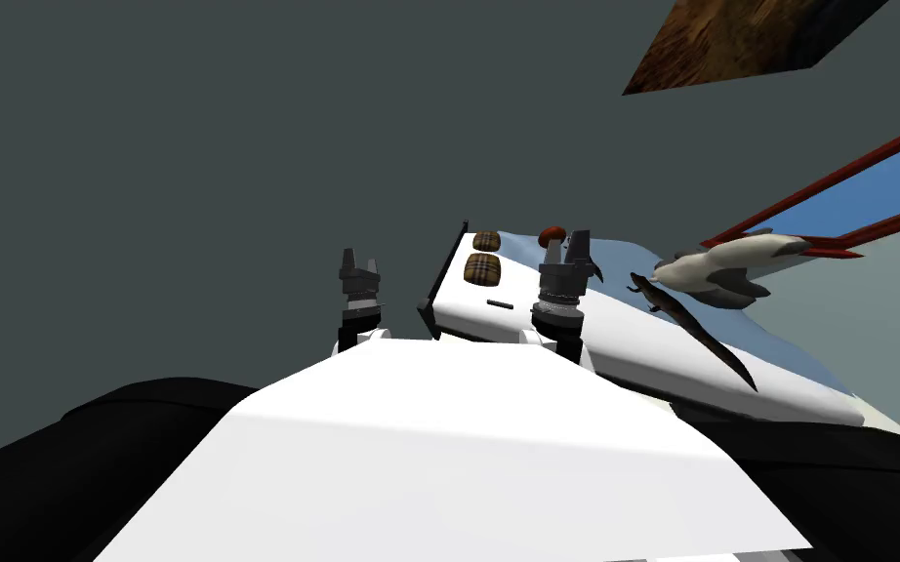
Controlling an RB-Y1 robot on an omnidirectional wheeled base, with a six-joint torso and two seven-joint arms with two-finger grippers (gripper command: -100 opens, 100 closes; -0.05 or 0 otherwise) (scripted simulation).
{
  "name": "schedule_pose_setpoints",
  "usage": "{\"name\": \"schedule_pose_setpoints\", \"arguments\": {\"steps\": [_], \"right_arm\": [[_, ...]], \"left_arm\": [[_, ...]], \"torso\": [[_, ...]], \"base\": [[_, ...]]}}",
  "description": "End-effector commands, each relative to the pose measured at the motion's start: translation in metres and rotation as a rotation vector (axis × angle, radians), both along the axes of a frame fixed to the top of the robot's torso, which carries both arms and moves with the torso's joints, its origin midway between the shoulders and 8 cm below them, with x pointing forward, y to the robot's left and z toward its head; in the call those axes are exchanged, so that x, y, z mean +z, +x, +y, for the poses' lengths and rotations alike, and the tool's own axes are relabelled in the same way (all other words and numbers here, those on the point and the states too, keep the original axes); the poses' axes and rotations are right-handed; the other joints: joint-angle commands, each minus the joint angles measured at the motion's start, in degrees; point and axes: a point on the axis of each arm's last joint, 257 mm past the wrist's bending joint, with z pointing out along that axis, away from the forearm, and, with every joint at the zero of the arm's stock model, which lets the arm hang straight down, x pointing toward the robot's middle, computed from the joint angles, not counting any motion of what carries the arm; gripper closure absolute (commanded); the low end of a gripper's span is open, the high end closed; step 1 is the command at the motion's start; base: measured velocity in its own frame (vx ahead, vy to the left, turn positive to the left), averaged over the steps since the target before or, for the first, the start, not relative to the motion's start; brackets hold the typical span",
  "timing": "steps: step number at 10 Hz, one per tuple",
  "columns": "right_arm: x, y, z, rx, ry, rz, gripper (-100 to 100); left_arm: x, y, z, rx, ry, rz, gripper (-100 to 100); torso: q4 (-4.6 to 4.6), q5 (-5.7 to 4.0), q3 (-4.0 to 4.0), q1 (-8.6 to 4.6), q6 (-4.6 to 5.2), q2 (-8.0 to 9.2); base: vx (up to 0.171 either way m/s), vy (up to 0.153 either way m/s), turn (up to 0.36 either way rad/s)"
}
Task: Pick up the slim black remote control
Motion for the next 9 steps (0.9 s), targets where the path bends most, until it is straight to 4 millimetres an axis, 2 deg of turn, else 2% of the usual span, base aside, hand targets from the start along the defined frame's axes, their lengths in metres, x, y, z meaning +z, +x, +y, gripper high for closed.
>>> {"name": "schedule_pose_setpoints", "arguments": {"steps": [1,3,6,7,9], "right_arm": [[-0.013,0.006,0.011,0.024,-0.048,0.038,-100],[-0.035,0.015,0.024,0.053,-0.109,0.097,-100],[-0.09,0.028,0.046,0.102,-0.222,0.23,-100],[-0.091,0.027,0.047,0.106,-0.232,0.232,-100],[-0.139,0.031,0.06,0.144,-0.321,0.34,-100]], "left_arm": [[0.0,0.0,0.0,0.0,0.0,0.0,0],[0.0,0.0,-0.001,-0.002,0.0,-0.001,0],[0.001,0.0,-0.001,-0.003,-0.001,-0.002,0],[0.001,0.0,-0.001,-0.004,-0.001,-0.002,0],[0.001,0.0,-0.001,-0.004,-0.001,-0.002,0]], "torso": [[0.0,0.0,0.0,0.0,0.0,0.0],[0.06,0.0,0.18,-0.04,-0.09,0.33],[0.1,0.05,0.28,0.14,-0.16,0.49],[0.13,0.07,0.35,0.16,-0.23,0.61],[0.11,0.09,0.3,0.28,-0.21,0.5]], "base": [[-0.041,-0.021,0.123],[-0.108,-0.021,0.19],[-0.109,-0.027,0.214],[-0.105,-0.026,0.122],[-0.087,-0.011,0.276]]}}
